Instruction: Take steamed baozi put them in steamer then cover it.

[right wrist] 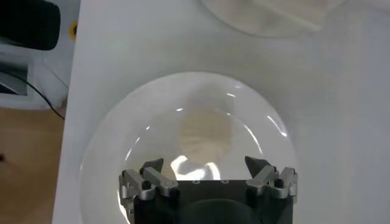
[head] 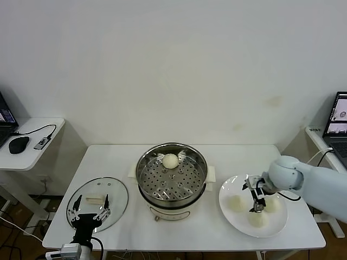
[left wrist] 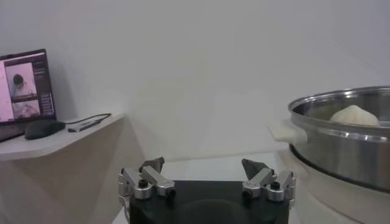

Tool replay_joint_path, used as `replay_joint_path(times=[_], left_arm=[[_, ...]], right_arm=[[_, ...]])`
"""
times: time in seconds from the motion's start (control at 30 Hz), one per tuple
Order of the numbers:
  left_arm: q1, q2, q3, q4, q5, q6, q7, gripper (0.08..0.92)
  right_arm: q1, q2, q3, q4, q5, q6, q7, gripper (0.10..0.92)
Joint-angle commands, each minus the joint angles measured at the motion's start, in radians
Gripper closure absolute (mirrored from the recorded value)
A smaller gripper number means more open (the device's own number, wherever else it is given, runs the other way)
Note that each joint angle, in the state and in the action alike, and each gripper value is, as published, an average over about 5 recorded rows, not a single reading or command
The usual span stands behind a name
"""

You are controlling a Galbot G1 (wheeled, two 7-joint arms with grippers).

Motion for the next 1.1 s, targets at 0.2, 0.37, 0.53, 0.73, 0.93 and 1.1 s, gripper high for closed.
replay_joint_path(times=[0.2,0.37,0.53,0.73,0.93,1.1], left_arm=[[0.005,-0.003,-0.002,0.003,0.011,-0.009,0.0,0.177],[0.004,-0.006,-0.001,0.003,0.013,-0.01,0.0,0.177],[0.003,-0.007,0.002,0.004,0.016,-0.01,-0.001,0.177],[0.003,-0.009,0.003,0.002,0.018,-0.011,-0.001,0.177],[0.005,-0.01,0.002,0.002,0.019,-0.014,-0.001,0.177],[0.005,-0.011,0.002,0.002,0.02,-0.016,-0.001,0.177]], right_arm=[[-0.081,0.06,0.087,-0.063,0.006,0.012,0.025,0.203],[-0.085,0.065,0.086,-0.074,0.014,0.019,0.016,0.203],[-0.098,0.074,0.089,-0.09,0.009,0.012,0.008,0.203],[-0.102,0.091,0.089,-0.112,-0.001,0.003,0.011,0.241],[-0.114,0.117,0.091,-0.134,-0.016,0.0,0.014,0.269],[-0.119,0.133,0.094,-0.151,-0.027,0.002,0.014,0.277]])
